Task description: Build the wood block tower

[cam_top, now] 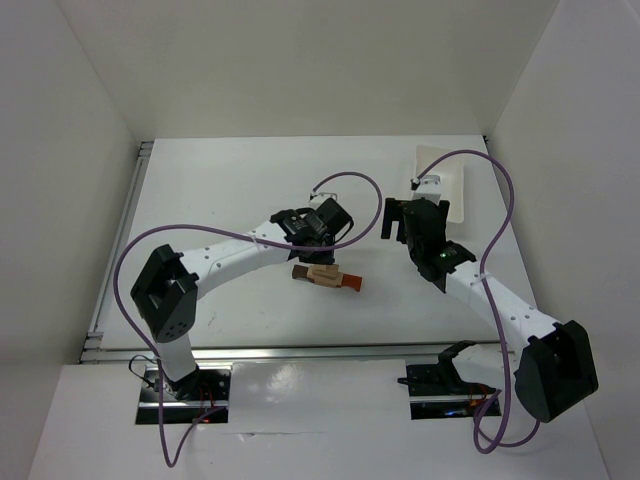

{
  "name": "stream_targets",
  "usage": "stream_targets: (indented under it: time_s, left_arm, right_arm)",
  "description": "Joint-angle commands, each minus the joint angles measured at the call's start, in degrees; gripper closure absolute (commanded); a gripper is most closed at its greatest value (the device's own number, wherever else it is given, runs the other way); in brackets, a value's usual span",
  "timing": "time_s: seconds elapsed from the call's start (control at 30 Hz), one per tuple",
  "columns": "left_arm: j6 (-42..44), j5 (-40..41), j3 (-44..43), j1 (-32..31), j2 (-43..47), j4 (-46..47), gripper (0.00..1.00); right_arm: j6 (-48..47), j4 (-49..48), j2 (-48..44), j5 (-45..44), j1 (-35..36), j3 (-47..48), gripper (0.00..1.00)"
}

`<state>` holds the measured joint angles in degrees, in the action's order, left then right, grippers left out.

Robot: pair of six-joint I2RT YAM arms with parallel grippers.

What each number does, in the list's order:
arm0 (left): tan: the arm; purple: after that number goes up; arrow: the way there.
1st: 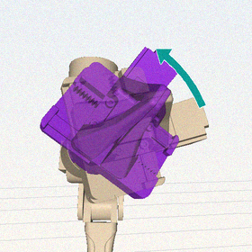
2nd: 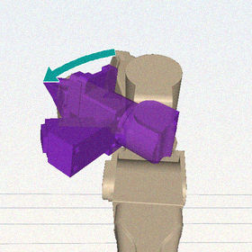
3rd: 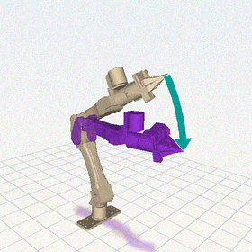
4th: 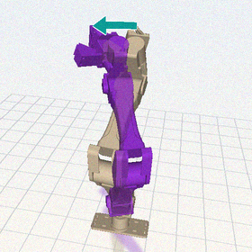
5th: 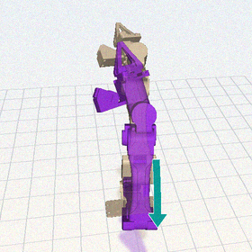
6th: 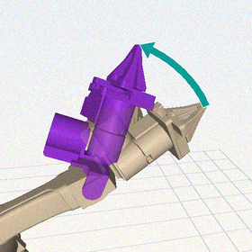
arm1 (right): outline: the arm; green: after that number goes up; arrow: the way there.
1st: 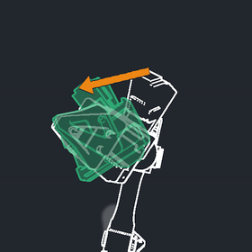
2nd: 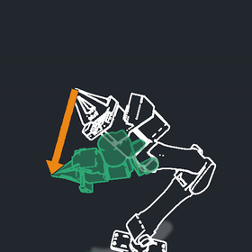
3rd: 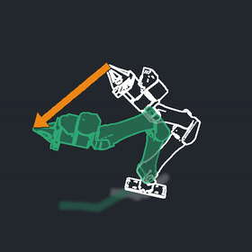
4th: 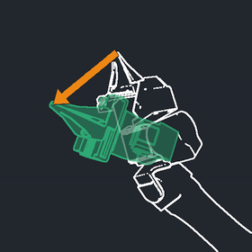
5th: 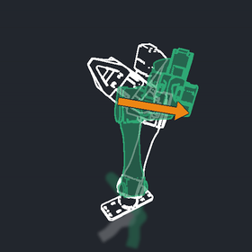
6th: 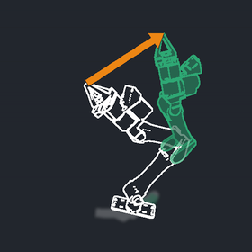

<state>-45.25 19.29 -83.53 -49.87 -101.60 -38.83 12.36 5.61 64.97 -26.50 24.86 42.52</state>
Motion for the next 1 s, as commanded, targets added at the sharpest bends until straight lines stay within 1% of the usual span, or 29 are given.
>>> stream_targets:
  time_s: [0.0,0.83,0.97]
  left_arm:
    - [-0.71,2.07,-0.40,-0.23,0.62,-0.37,1.00]
    - [0.87,0.93,0.12,-0.76,-0.53,0.68,1.00]
    - [0.87,1.45,0.12,-0.76,-0.53,1.21,1.00]
  right_arm:
    - [0.12,-1.04,-0.02,-0.57,-0.34,-0.34,0.00]
    - [-0.41,-1.04,-0.02,-0.57,-0.34,-0.34,0.00]
    - [-0.41,-1.04,-1.16,0.05,-0.34,-0.34,0.00]
